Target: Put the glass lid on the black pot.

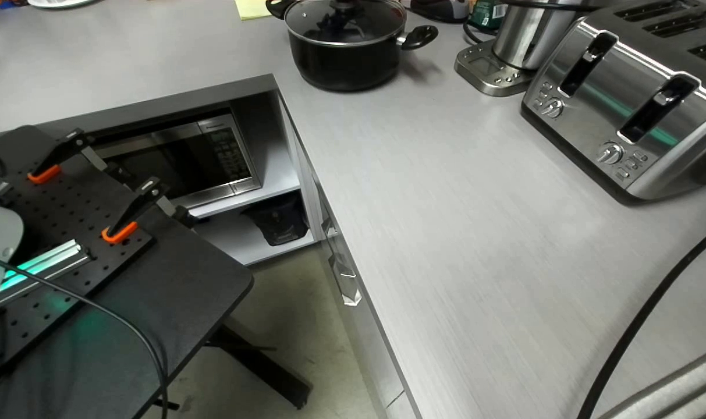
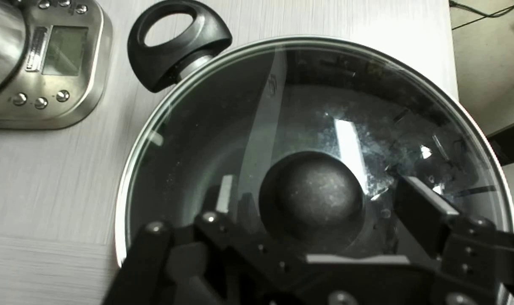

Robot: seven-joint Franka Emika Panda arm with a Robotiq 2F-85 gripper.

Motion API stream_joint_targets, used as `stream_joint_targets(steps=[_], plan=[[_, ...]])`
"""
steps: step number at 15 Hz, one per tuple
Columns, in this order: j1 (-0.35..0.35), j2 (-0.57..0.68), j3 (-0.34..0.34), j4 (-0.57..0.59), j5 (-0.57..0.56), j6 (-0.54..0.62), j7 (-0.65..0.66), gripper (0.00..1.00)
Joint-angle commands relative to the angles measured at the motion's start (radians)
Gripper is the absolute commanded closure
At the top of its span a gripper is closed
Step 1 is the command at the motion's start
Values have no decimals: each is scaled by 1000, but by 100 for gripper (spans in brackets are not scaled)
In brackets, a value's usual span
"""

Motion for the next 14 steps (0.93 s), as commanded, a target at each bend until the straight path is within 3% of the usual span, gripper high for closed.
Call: stream_joint_targets(steps=[1, 10, 14], plan=[[11, -12, -13, 8, 12, -28, -9, 0], [10, -121, -10, -114, -10, 31, -3, 0], [11, -207, -3, -229, -28, 69, 0, 0]])
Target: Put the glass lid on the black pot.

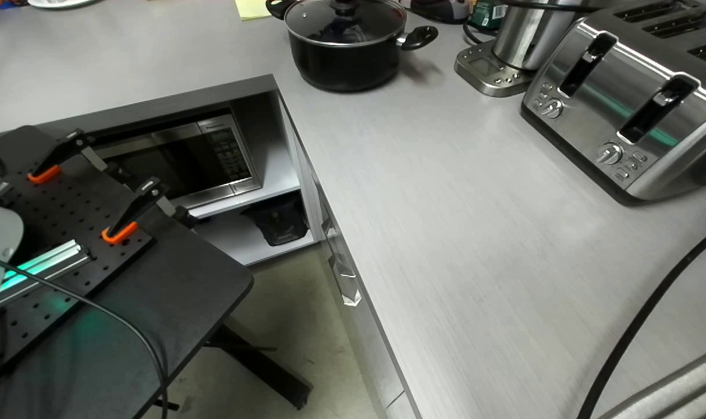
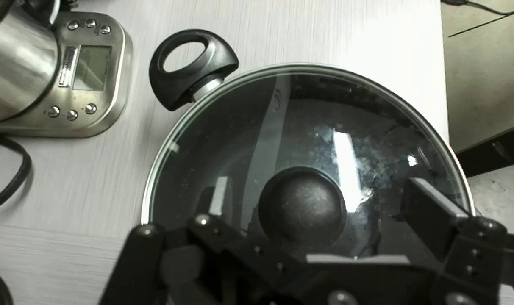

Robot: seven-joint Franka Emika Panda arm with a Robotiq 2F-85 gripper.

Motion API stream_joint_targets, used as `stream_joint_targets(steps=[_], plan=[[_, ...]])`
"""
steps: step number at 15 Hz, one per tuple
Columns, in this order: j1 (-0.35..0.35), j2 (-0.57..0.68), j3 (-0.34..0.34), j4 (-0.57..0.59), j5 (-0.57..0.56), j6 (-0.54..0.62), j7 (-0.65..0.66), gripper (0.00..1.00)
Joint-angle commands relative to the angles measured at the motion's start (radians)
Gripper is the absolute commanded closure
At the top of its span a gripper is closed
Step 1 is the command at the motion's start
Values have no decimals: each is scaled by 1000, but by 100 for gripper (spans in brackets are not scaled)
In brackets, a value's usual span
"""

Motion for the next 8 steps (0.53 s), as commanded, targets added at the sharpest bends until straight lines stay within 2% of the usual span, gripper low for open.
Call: stream_joint_targets(steps=[1, 8], plan=[[9, -124, 1, -176, -26, 59, 2, 0], [10, -321, 31, -500, -96, 182, 12, 0]])
